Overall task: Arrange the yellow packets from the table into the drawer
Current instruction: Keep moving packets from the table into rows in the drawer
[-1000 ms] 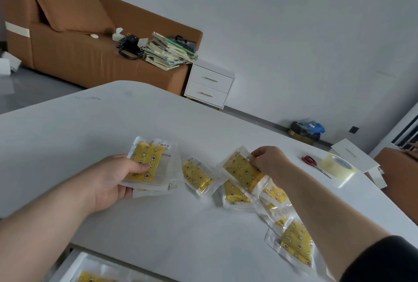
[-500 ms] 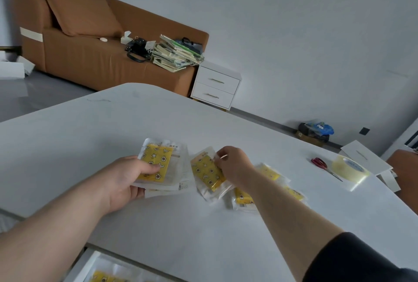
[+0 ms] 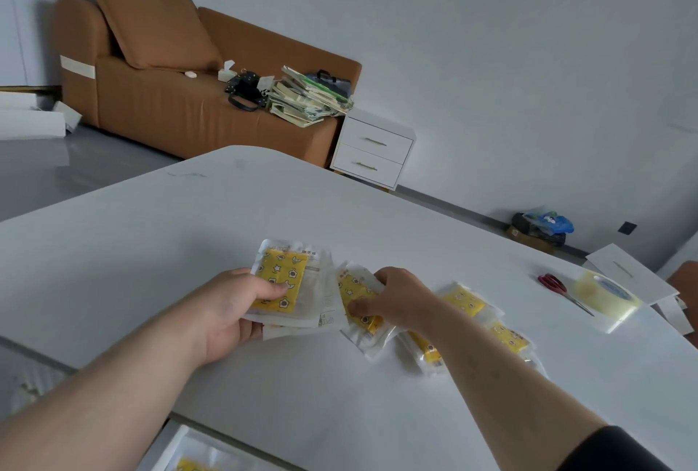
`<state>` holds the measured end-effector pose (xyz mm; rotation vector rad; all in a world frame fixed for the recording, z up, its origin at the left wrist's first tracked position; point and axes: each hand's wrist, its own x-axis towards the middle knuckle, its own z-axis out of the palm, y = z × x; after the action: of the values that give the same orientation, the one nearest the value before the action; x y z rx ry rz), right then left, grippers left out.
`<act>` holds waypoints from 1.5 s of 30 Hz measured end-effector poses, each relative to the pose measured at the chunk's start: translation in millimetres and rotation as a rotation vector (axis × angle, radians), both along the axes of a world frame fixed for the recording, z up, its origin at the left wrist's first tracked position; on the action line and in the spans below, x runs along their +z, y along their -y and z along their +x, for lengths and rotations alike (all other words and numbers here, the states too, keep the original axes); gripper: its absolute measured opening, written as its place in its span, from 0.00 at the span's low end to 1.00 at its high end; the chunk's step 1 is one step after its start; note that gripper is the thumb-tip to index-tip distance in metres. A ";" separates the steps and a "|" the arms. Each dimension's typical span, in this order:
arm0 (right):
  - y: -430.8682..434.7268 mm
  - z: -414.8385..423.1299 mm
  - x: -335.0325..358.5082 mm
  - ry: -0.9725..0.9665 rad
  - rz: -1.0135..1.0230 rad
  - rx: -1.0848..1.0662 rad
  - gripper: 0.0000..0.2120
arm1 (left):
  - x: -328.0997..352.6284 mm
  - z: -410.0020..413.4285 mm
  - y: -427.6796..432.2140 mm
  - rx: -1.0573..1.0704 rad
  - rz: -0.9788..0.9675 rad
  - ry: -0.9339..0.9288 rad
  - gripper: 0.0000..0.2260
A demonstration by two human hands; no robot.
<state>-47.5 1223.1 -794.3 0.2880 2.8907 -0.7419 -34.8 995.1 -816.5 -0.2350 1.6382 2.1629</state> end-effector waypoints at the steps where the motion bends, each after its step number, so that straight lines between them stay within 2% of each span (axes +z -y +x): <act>1: -0.6 1.7 0.2 -0.025 -0.027 -0.007 0.23 | 0.0 0.0 0.2 -0.001 -0.001 0.001 0.13; 7: -7.0 10.9 6.2 -0.288 -0.254 -0.162 0.19 | 0.6 -0.3 -0.2 0.015 -0.016 -0.009 0.11; 10: -12.9 26.9 13.4 -0.363 -0.562 -0.304 0.12 | 2.7 4.0 -2.0 0.045 -0.009 -0.016 0.08; 13: -17.1 62.2 26.8 -0.345 -0.932 -0.400 0.06 | 10.4 17.3 -3.7 0.075 0.017 -0.008 0.05; 15: -17.1 92.1 35.6 -0.297 -1.090 -0.404 0.06 | 19.4 31.4 -4.1 0.064 0.022 0.002 0.04; 18: -18.0 139.0 46.3 -0.273 -1.258 -0.407 0.10 | 39.2 57.7 -6.4 0.020 0.026 -0.016 0.06; 22: -19.4 194.8 63.5 -0.308 -1.402 -0.529 0.10 | 65.2 101.0 -14.2 -0.049 0.000 -0.015 0.10; 25: -19.6 234.7 71.2 -0.291 -1.390 -0.634 0.10 | 75.4 139.9 -19.0 -0.086 -0.011 -0.010 0.08; 28: -21.2 272.7 67.9 -0.266 -1.271 -0.719 0.08 | 80.1 173.3 -18.8 -0.041 0.074 0.054 0.07; 33: -27.7 328.3 44.9 -0.168 -1.153 -0.733 0.07 | 64.2 218.2 -13.3 0.027 0.174 0.142 0.08; 37: -41.5 339.4 16.8 -0.077 -1.049 -0.736 0.09 | 54.1 236.6 -20.6 -0.041 0.007 0.096 0.04; 38: -44.9 338.1 11.1 -0.061 -1.035 -0.739 0.09 | 49.0 237.1 -22.1 -0.056 -0.027 0.082 0.05; 41: -51.1 332.5 -5.6 -0.008 -0.985 -0.763 0.07 | 26.5 234.9 -23.3 -0.088 -0.170 0.097 0.18; 45: -52.6 327.1 -29.9 0.111 -0.897 -0.767 0.05 | -3.1 234.5 -34.2 -0.183 -0.304 0.146 0.17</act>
<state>279.6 1275.7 -824.3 1.2396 1.9820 -1.9121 199.6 1029.3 -819.6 -0.3100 1.8205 1.7182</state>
